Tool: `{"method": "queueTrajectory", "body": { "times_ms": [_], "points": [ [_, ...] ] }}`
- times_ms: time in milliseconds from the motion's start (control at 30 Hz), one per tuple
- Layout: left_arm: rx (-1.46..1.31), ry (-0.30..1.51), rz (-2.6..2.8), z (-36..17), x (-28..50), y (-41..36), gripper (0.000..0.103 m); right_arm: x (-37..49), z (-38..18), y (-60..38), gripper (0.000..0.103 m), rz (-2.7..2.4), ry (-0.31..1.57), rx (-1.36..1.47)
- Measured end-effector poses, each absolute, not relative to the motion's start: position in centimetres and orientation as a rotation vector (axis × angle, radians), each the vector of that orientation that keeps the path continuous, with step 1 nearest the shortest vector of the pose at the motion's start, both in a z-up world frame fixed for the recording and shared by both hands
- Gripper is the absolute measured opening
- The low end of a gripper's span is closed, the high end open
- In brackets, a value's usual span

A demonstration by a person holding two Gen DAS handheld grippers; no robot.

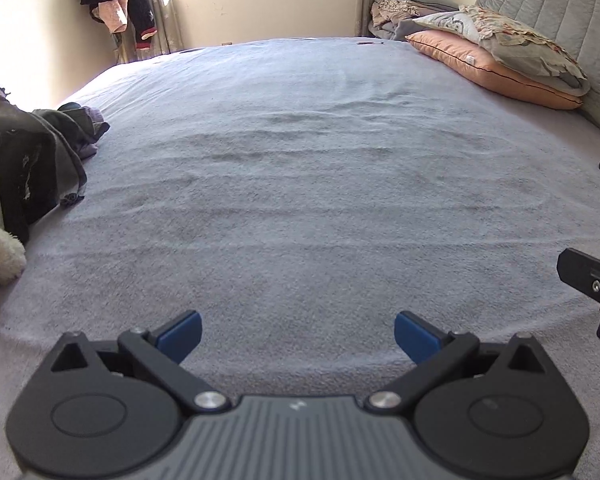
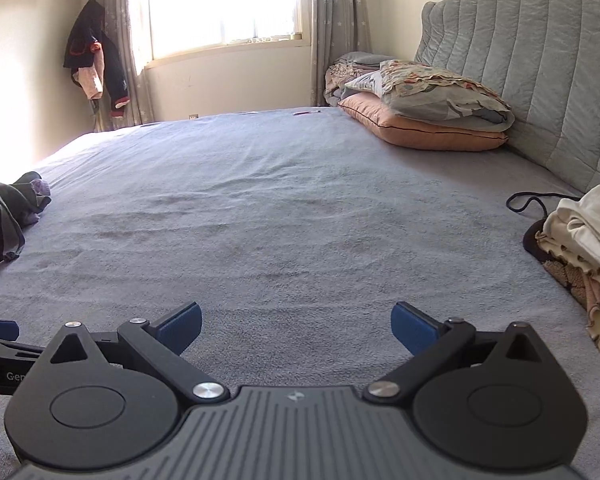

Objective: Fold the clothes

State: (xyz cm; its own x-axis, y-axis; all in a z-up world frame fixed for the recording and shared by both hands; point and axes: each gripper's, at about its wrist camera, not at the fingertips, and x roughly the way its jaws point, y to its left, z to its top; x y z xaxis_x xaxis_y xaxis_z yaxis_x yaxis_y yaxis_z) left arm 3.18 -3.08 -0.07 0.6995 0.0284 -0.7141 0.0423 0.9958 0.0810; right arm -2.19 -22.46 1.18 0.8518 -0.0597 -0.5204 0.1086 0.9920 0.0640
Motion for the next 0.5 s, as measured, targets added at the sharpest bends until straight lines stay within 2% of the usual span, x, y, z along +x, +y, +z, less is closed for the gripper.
{"method": "queueTrajectory", "body": {
  "times_ms": [500],
  "points": [
    [0.027,0.681,0.006,-4.9,6.0,1.3,0.103,2.8,-4.7,-18.8,0.103,-0.15,0.528,0.044]
  ]
}}
